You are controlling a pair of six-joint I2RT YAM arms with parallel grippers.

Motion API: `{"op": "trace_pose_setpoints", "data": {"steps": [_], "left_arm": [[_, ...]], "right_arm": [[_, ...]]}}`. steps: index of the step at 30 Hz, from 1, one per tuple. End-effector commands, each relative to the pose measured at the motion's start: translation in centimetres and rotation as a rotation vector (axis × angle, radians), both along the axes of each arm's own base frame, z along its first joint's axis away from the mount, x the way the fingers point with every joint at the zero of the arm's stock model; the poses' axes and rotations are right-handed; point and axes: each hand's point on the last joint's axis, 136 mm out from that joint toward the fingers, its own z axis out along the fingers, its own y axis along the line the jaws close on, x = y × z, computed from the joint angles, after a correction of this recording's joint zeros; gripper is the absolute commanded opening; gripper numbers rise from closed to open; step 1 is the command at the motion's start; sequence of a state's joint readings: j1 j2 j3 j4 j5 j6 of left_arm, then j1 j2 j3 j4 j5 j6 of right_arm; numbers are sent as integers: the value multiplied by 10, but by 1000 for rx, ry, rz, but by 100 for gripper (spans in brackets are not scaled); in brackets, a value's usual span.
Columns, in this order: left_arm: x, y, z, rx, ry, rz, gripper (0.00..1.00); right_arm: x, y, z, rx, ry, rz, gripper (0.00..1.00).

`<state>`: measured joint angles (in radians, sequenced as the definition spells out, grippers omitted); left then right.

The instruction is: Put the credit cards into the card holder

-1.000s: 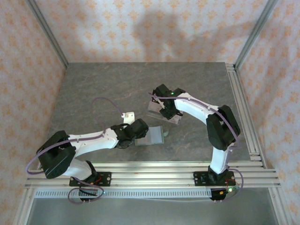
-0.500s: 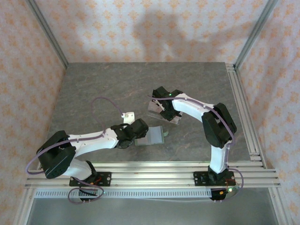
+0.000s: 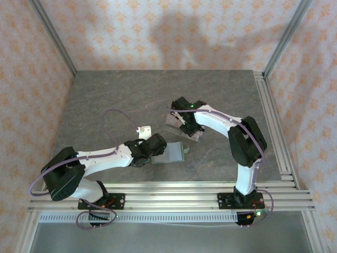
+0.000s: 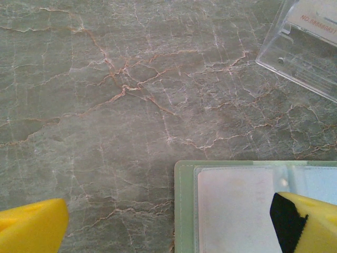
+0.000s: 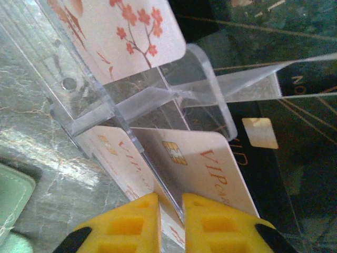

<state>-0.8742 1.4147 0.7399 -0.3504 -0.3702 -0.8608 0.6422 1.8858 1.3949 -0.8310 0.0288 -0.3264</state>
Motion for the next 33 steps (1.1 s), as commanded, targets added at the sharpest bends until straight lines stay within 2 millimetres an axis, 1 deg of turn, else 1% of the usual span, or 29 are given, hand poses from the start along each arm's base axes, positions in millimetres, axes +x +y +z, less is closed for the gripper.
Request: {"op": "trace_pose_setpoints", "data": {"steps": [1,5,10,13,17,21,28,33], "left_arm": [[5,1,3,22,-12,-2,100],[5,1,4,22,-12,-2,100],[5,0,4,22,-13,-3,100],[6,0,4,20,-14,-2,100],[5,1,4,21,-13,-3,100],[6,0,4,21,-13,-3,100],[6,1,4,27,-13,-3,100],[6,-1,2,23,-7,-4,100]], "right_arm": [[-18,-2,0,15,73,6,11],[-21,-1,1,23,89,11,5],[-24,2,-2,31,114,15,4],[-24,0,-6,20,124,14,1],[-23,0,-4,23,123,9,0],[-20,0,4,30,114,5,0],[-14,3,25,60,92,2,0],[-13,4,34,66,84,4,0]]}}
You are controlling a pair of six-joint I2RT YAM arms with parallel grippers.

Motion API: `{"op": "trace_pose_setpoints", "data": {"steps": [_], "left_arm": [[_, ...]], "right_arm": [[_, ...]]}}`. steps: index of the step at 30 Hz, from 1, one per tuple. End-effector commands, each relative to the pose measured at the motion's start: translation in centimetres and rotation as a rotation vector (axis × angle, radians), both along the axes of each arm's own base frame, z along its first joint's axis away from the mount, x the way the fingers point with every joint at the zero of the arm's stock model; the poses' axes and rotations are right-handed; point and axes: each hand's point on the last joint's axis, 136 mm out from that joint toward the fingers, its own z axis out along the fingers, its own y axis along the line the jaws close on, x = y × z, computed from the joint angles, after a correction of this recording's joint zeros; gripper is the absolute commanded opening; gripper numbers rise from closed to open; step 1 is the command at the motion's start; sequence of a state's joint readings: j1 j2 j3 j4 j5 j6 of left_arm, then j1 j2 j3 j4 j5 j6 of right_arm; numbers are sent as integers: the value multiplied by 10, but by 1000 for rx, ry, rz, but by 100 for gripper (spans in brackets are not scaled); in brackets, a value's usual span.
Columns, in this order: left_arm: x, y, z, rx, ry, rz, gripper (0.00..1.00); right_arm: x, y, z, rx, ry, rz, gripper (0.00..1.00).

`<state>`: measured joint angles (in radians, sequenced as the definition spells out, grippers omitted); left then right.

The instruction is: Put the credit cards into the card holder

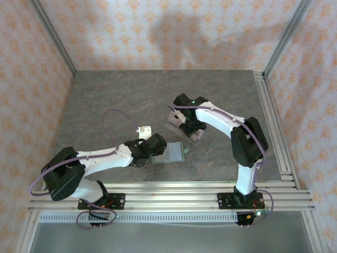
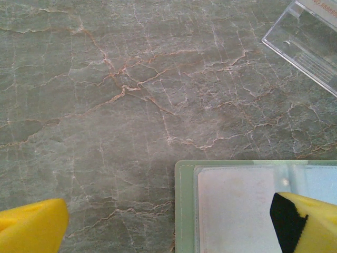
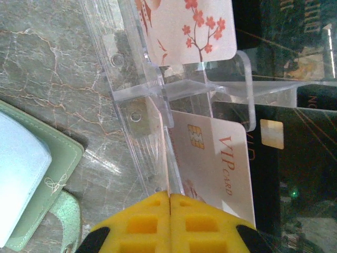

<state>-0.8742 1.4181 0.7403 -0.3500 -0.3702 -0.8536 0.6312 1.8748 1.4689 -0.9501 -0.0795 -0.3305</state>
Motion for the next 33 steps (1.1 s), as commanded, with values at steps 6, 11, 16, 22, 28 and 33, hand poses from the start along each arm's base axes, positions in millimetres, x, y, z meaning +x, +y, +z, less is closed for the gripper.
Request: {"op": "trace_pose_setpoints", "data": {"steps": [6,11,16,22,28,33], "left_arm": [[7,0,6,25,-15,5,100],[7,5,11,36,-32,17,100],[7,7,13,40,-36,22,100],[8,9,17,45,-47,19,100],[5,19,22,80,-55,29,100],[1,24,18,104,-38,15,100]], "right_arm": [[-3,0,31,45,-15,-12,0],[-7,3,56,112,-49,-30,0],[-9,3,72,147,-82,-41,0],[-10,5,89,201,-125,-66,0],[-14,12,105,295,-144,-103,0],[-19,23,115,420,-144,-159,0]]}}
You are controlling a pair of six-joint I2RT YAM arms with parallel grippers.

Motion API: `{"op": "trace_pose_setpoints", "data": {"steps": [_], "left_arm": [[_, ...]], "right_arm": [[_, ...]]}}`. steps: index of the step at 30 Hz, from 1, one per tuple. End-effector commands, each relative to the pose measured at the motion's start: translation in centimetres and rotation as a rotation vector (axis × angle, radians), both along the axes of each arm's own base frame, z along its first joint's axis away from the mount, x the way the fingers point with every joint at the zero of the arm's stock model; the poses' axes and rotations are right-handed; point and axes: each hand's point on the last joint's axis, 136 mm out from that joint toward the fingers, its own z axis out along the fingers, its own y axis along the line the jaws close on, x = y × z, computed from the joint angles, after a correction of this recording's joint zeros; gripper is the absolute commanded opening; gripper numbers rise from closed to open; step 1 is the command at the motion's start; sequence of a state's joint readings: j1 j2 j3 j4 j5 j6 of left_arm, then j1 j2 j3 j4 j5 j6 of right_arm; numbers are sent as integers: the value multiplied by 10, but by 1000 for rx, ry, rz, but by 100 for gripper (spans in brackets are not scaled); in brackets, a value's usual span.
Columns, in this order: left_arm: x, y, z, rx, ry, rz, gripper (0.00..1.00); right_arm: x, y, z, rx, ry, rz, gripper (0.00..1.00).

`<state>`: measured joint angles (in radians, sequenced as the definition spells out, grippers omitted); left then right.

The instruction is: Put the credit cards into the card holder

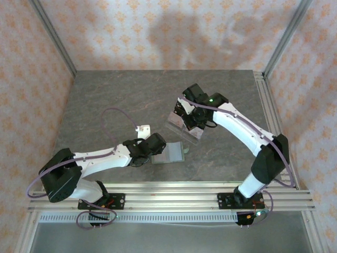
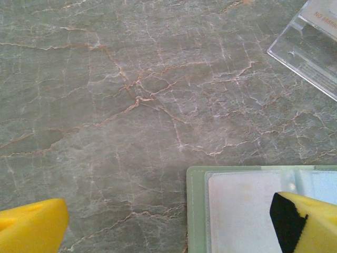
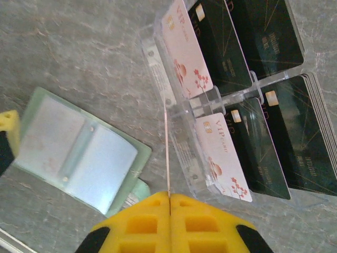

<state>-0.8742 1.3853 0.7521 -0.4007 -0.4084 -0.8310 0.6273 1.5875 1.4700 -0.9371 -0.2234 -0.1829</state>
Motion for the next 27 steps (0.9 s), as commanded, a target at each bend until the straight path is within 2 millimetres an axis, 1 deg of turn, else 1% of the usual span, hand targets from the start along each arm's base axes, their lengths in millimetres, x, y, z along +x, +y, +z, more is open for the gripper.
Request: {"op": "trace_pose_setpoints", "data": {"steps": [1,7,10,13,17,22,27], "left_arm": [[0,17,6,66,-12,14,100],[-8,13,-6,86,44,-62,100],[-11,11,-12,98,70,-94,100],[-13,10,-16,106,89,-113,100],[-13,7,-26,114,113,-122,100],[-11,2,-39,137,147,-128,100],[-9,3,-45,179,165,-122,100]], "right_arm": [[-5,8,13,133,-1,-61,0],[-24,28,18,382,47,-124,0],[-35,36,14,503,90,-152,0],[-43,38,3,572,120,-187,0],[-54,46,-21,656,195,-216,0],[-61,51,-47,719,251,-259,0],[-65,54,-66,740,287,-271,0]]}}
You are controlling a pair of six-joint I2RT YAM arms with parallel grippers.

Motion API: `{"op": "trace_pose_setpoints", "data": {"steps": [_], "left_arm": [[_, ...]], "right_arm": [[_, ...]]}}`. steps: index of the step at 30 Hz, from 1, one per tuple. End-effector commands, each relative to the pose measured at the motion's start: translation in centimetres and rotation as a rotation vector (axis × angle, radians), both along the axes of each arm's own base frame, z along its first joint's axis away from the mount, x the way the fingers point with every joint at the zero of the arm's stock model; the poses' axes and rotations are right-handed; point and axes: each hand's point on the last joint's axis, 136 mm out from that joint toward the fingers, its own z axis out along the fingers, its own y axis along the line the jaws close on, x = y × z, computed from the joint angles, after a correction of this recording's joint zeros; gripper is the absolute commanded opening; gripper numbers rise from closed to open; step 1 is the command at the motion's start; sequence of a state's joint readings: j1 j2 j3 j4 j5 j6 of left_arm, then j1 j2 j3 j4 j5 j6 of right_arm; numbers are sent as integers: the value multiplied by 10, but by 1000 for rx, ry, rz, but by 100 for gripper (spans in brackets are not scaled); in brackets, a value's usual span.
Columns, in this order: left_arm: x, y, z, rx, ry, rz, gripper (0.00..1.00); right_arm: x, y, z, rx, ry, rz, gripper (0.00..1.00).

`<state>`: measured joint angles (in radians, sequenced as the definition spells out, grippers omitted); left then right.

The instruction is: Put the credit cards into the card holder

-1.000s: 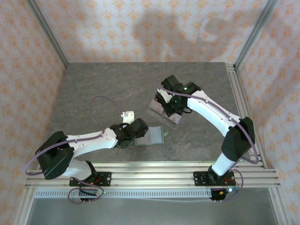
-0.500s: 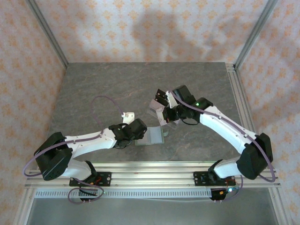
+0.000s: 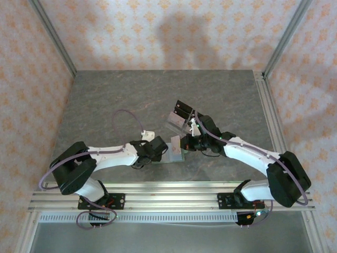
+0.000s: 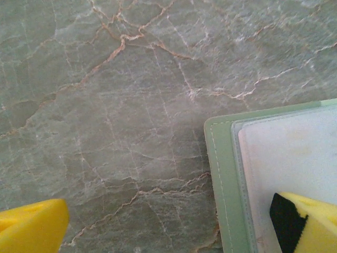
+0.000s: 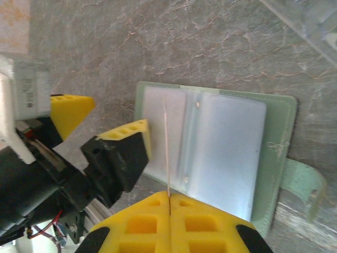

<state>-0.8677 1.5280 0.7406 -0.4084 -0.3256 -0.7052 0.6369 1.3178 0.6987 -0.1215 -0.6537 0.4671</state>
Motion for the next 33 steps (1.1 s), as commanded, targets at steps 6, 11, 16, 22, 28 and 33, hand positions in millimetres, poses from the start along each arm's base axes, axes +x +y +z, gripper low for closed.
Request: {"op": "trace_pose_setpoints", "data": {"steps": [6,11,16,22,28,33], "left_arm": [[2,15,0,99,9,32,100],[-5,22,-3,108,23,50,100],[-9,27,1,102,25,68,100],[-15,26,4,69,29,75,100],[-22,18,2,45,43,62,100],[-26,17,1,52,43,65,100]], "right_arm": [[5,18,-5,100,-5,2,0],[5,19,-17,98,7,3,0],[6,20,-27,101,21,1,0],[8,24,-31,111,29,2,0],[9,27,-34,129,40,4,0],[9,30,-34,138,47,17,0]]}}
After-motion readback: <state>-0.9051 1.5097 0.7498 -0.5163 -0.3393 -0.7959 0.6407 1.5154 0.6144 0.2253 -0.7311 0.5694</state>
